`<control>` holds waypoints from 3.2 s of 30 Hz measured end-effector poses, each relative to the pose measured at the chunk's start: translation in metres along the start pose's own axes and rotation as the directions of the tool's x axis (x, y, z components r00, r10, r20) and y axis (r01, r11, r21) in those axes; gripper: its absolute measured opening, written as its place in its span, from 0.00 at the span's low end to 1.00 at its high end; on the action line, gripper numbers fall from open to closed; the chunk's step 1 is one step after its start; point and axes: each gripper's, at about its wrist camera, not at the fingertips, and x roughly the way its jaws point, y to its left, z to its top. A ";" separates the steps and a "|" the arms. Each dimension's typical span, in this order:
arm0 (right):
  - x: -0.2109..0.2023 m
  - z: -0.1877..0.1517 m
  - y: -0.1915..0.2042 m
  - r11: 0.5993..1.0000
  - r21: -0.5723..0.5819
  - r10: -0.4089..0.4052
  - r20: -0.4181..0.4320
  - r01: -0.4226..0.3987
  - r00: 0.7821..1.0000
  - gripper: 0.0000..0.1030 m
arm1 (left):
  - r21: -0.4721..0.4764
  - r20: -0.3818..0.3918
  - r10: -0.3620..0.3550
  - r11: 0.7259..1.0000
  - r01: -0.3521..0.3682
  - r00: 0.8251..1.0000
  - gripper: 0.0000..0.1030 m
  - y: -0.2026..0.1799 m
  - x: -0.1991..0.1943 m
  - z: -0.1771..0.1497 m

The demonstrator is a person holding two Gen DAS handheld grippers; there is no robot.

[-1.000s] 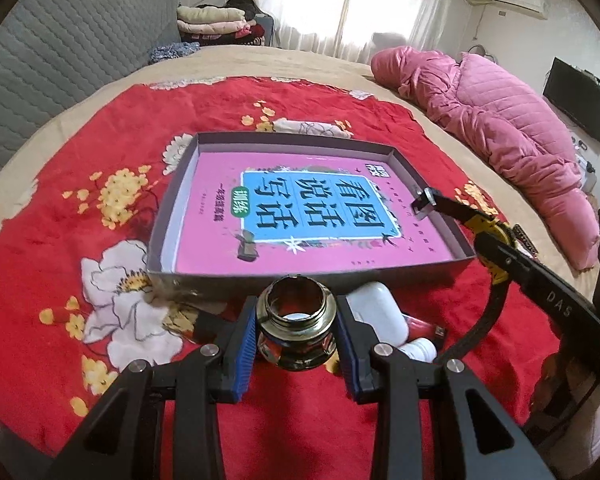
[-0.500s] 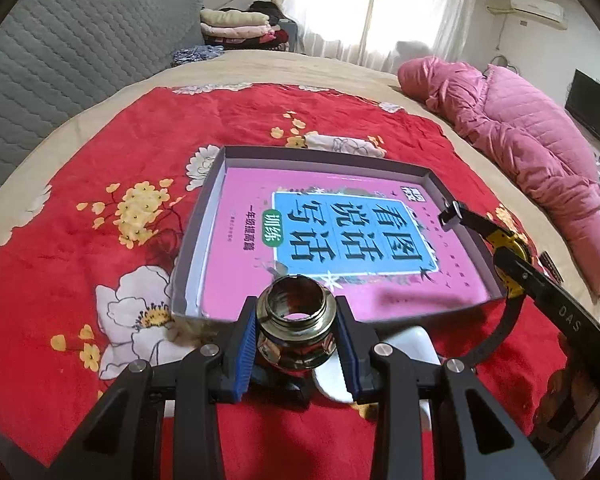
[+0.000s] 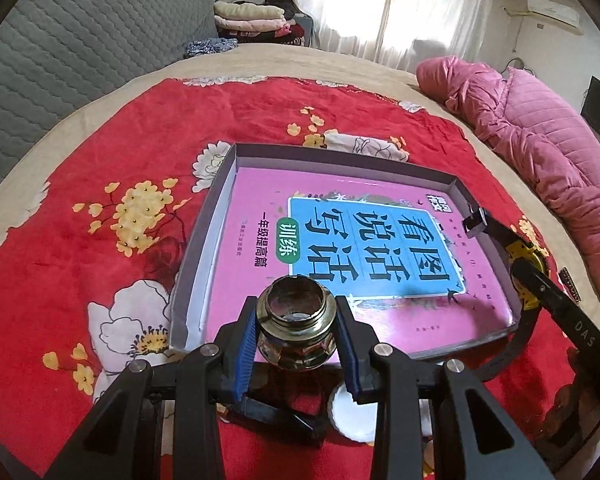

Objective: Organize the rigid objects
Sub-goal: 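Carry the jar into the grey box with the left tool while the right tool carries the watch in, then open the left tool releasing the jar on the book while the right tool releases the watch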

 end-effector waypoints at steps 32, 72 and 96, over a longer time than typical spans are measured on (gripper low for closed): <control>0.038 -0.007 0.018 0.982 -0.161 -0.111 -0.082 0.097 0.990 0.23 | 0.006 -0.044 0.053 0.999 -0.053 0.998 0.35 0.006 0.034 0.007; 0.035 -0.003 0.013 0.983 -0.147 -0.125 -0.062 0.114 0.990 0.35 | -0.001 -0.090 0.094 0.995 -0.095 0.991 0.38 0.017 0.037 0.007; 0.034 -0.002 0.013 0.985 -0.140 -0.107 -0.076 0.096 0.991 0.37 | 0.017 -0.074 0.100 0.995 -0.099 0.992 0.51 0.016 0.014 0.003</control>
